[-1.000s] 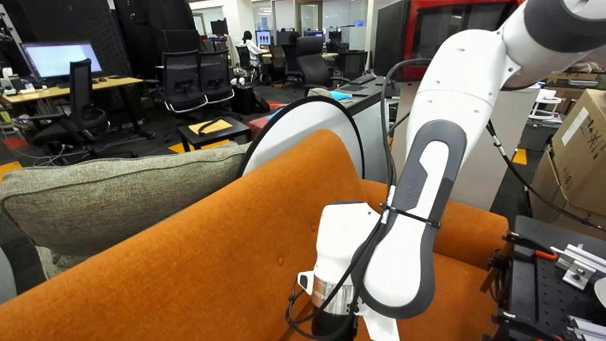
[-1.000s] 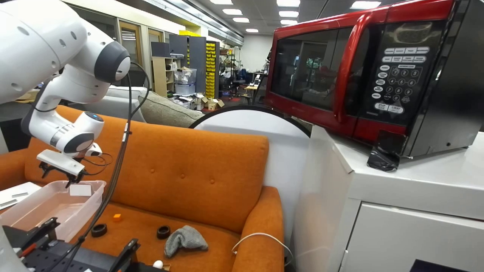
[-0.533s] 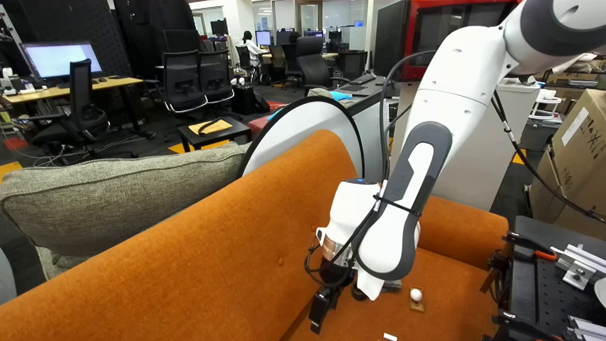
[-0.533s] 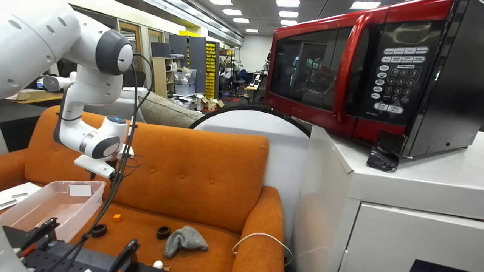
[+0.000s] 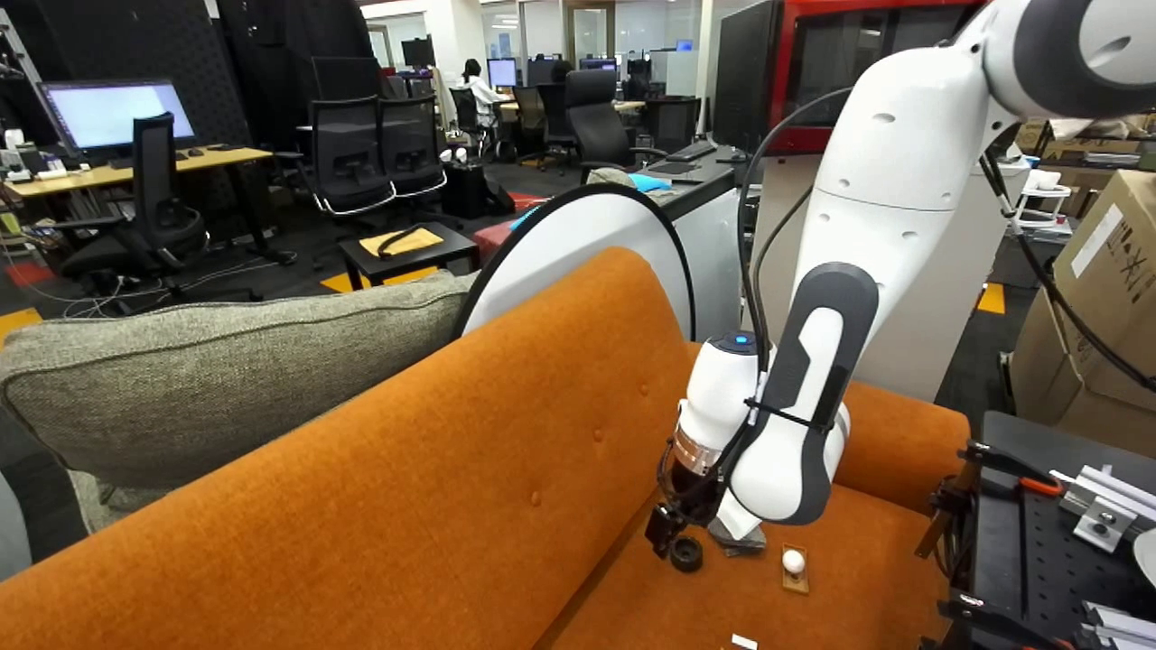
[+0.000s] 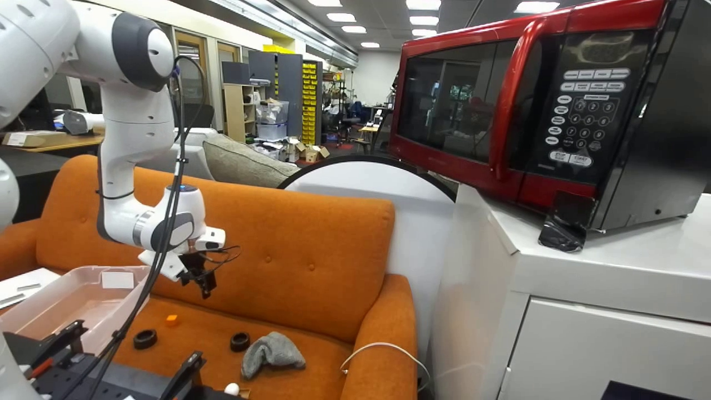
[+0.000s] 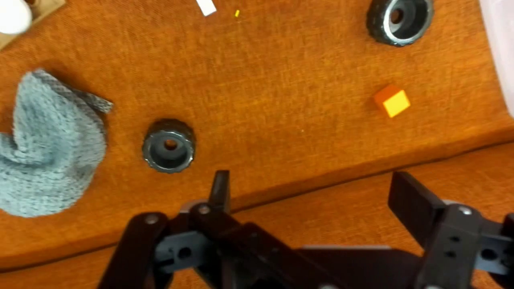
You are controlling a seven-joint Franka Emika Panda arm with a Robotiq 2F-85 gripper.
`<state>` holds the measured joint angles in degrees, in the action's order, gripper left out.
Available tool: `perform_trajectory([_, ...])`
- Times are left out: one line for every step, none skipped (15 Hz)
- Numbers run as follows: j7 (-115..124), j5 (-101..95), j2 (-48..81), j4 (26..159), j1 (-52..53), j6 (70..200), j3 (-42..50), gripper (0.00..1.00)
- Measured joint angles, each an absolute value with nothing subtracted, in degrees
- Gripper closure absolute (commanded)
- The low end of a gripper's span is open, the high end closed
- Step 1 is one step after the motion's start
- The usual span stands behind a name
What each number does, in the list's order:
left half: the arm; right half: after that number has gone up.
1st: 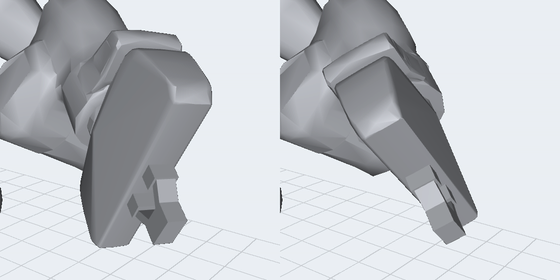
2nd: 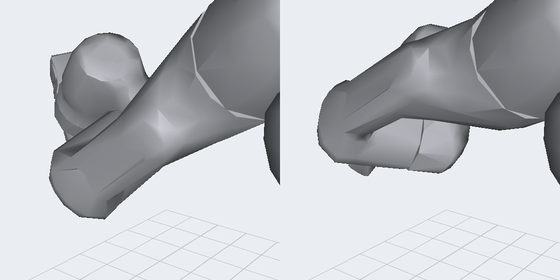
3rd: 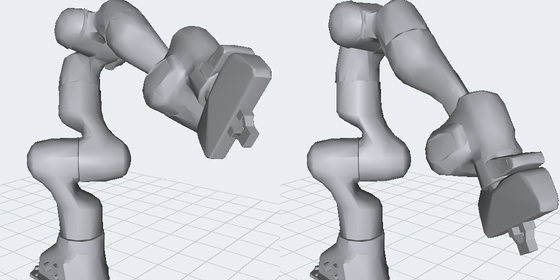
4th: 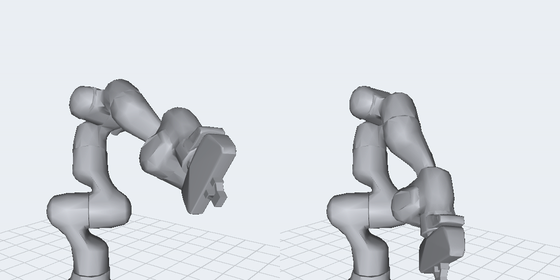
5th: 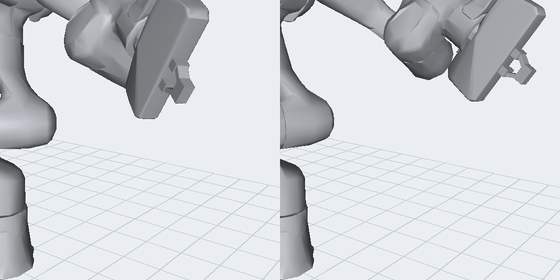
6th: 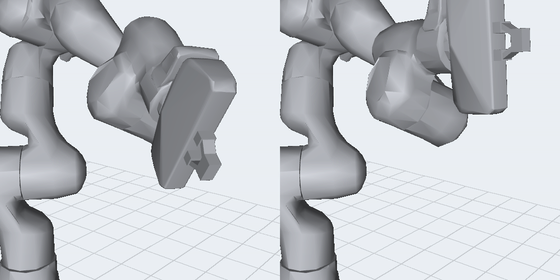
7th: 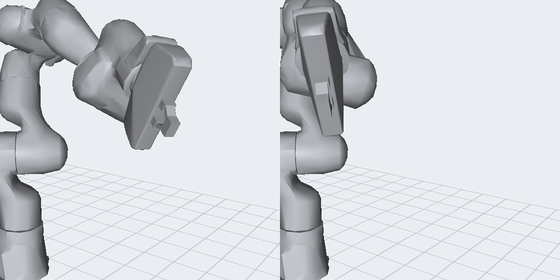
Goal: Put the metal tool in the storage box
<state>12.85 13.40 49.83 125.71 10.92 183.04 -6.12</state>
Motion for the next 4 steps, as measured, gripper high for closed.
perform_trajectory([13.97, 13.71, 49.39, 126.26, 12.09, 183.24, -5.28, 0.0])
perform_trajectory([14.65, 14.0, 49.0, 126.42, 12.82, 183.26, -4.99, 0.0])
perform_trajectory([14.94, 14.13, 48.75, 126.43, 13.21, 183.26, -4.85, 0.0])
perform_trajectory([15.04, 14.15, 48.61, 126.5, 13.3, 183.26, -4.79, 0.0])
